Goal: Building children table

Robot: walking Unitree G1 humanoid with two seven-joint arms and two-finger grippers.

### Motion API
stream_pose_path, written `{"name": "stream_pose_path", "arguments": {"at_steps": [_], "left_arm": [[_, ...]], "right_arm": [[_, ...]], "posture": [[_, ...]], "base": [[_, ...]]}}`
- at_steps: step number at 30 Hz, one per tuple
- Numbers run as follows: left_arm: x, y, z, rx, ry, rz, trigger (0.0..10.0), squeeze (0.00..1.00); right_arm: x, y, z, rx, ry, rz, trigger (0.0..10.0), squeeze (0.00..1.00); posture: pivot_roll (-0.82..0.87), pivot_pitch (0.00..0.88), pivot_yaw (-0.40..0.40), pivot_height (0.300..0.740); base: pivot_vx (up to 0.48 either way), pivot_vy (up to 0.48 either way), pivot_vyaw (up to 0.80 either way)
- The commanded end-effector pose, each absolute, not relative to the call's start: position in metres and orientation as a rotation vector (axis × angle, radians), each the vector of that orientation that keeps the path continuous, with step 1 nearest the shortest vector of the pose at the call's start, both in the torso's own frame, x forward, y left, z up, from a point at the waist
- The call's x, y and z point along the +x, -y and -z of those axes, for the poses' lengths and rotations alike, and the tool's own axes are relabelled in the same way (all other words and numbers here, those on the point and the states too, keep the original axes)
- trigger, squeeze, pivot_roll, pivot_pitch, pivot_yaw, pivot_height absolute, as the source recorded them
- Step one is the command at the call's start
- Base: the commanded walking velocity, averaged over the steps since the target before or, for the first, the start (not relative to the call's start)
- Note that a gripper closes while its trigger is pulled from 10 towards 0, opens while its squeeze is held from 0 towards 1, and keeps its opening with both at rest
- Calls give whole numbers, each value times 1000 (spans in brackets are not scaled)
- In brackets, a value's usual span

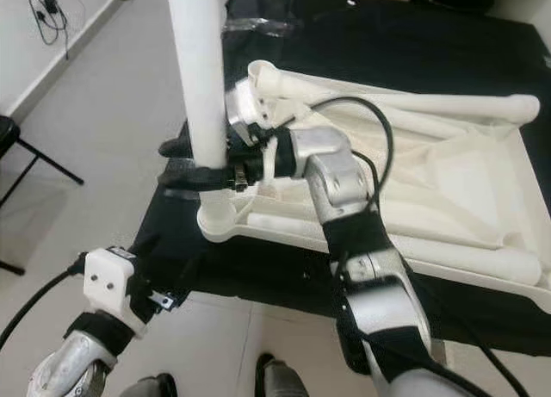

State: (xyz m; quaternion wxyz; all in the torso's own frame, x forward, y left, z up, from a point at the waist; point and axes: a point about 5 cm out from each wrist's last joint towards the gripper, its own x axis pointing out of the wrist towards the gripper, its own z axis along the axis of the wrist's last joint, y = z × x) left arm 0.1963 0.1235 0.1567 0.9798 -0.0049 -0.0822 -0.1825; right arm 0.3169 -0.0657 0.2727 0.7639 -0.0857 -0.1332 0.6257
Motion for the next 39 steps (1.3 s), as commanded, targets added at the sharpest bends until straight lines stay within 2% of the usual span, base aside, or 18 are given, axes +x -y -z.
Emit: {"name": "stream_pose_path", "arguments": {"at_steps": [1, 2, 3, 5, 8, 13, 14, 15, 16, 17, 18, 26, 28, 29, 30, 31, 33, 39], "left_arm": [[194, -123, -153, -10, 145, 367, 10000, 0], [195, -123, -153, -9, 145, 366, 10000, 0], [195, -123, -153, -9, 145, 366, 10000, 0], [197, -125, -153, -7, 146, 365, 10000, 0], [200, -126, -152, 1, 147, 366, 10000, 0], [206, -126, -150, 1, 145, 367, 10000, 0], [208, -126, -150, 2, 145, 367, 10000, 0], [210, -126, -150, 7, 148, 361, 10000, 0], [210, -127, -150, 9, 149, 355, 10000, 0], [210, -127, -150, 9, 149, 355, 10000, 0], [210, -128, -149, 11, 151, 347, 10000, 0], [210, -128, -149, 9, 151, 348, 10000, 0], [209, -126, -149, 3, 151, 359, 10000, 0], [209, -125, -149, 2, 151, 361, 10000, 0], [209, -125, -149, 2, 151, 361, 10000, 0], [208, -125, -149, 2, 151, 362, 10000, 0], [206, -123, -150, -1, 150, 366, 10000, 0], [199, -122, -150, -7, 146, 366, 10000, 0]], "right_arm": [[325, 67, -246, -172, 163, -1028, 0, 0], [328, 70, -239, -149, 141, -790, 0, 0], [328, 70, -239, -149, 141, -790, 0, 0], [293, 64, -206, -68, 5, -578, 0, 0], [281, 52, -202, -30, -9, -601, 0, 0], [302, 48, -217, -54, 64, -592, 0, 0], [307, 48, -222, -65, 83, -591, 7686, 0], [308, 44, -232, -61, 123, -610, 10000, 0], [308, 42, -236, -48, 142, -655, 10000, 659], [308, 42, -236, -48, 142, -655, 10000, 659], [306, 39, -241, -9, 170, -759, 10000, 1000], [298, 40, -259, 10, 242, -1041, 10000, 1000], [290, 42, -262, -88, 268, -1311, 10000, 1000], [289, 44, -261, -121, 271, -1383, 10000, 620], [289, 44, -261, -121, 271, -1383, 10000, 620], [289, 46, -260, -141, 259, -1434, 10000, 0], [301, 53, -260, -244, 235, -1470, 10000, 0], [320, 58, -286, -226, 283, -1521, 10000, 0]], "posture": [[65, 279, -110, 740], [65, 279, -110, 740], [65, 279, -110, 740], [64, 277, -99, 740], [40, 260, -84, 740], [56, 233, -86, 740], [58, 221, -88, 740], [61, 220, -91, 740], [63, 216, -93, 740], [63, 216, -93, 740], [66, 213, -93, 740], [68, 213, -92, 740], [74, 219, -90, 740], [75, 220, -89, 740], [75, 220, -89, 740], [77, 224, -88, 740], [87, 227, -92, 740], [104, 245, -97, 740]], "base": [[0, 0, 0], [0, 0, 0], [0, 0, 0], [0, 0, 0], [0, 0, 0], [0, 0, 0], [0, 0, 0], [0, 0, 0], [0, 0, 0], [0, 0, 0], [0, 0, 0], [0, 0, 0], [0, 0, 0], [0, 0, 0], [0, 0, 0], [0, 0, 0], [0, 0, 0], [0, 0, 0]]}}
